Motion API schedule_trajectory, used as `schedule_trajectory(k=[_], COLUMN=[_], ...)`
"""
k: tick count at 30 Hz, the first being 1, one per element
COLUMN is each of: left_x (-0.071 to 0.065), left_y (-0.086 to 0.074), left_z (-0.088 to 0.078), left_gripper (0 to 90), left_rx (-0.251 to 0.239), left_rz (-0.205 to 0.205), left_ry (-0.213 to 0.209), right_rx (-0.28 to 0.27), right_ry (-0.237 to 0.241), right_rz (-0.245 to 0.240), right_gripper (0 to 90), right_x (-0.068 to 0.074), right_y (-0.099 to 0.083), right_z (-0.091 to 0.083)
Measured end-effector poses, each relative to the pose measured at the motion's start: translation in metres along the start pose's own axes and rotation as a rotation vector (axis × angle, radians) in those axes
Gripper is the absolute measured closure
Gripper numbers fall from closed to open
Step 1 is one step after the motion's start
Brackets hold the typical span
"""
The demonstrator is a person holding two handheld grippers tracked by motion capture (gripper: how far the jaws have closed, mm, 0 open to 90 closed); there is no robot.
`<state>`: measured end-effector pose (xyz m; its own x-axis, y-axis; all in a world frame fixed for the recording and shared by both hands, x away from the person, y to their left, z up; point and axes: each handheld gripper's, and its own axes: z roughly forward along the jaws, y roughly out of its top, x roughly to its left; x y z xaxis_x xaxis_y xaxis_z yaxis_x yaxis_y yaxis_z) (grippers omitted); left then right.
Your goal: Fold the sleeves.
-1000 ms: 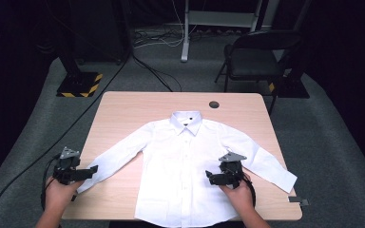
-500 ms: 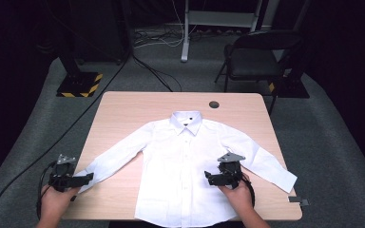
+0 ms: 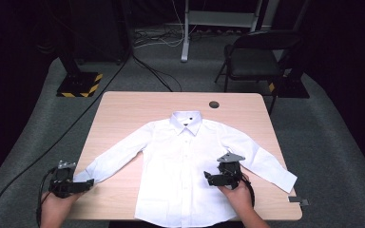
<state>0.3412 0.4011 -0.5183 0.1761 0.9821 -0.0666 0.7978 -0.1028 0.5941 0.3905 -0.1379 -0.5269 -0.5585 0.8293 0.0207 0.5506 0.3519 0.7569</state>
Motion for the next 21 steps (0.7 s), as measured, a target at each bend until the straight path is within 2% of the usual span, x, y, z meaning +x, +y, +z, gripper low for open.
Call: schedule_trajectory(k=[6,8,17,20,21], left_x=[0.001,0.002,0.001,0.0,0.0], left_y=[0.002,0.004,0.009,0.007,0.007], left_z=[0.006,0.009,0.013,0.002,0.002], left_gripper=[12.7,12.6,13.1,13.0,12.3], left_rx=[0.006,-0.001,0.0,-0.02,-0.02], left_rz=[-0.012,-0.023,-0.021,-0.077,-0.077], left_ry=[0.0,0.009,0.043,0.016,0.016], right_rx=[0.0,0.004,0.001,0.002,0.001], right_ry=[0.002,0.001,-0.001,-0.001,-0.001], right_rz=[-0.004,-0.001,0.0,0.001,0.003], right_gripper=[10.3,10.3,10.3,10.3,10.3], right_x=[0.0,0.0,0.0,0.0,0.0], right_y=[0.0,0.0,0.0,0.0,-0.001], right_z=[0.001,0.002,0.001,0.001,0.001])
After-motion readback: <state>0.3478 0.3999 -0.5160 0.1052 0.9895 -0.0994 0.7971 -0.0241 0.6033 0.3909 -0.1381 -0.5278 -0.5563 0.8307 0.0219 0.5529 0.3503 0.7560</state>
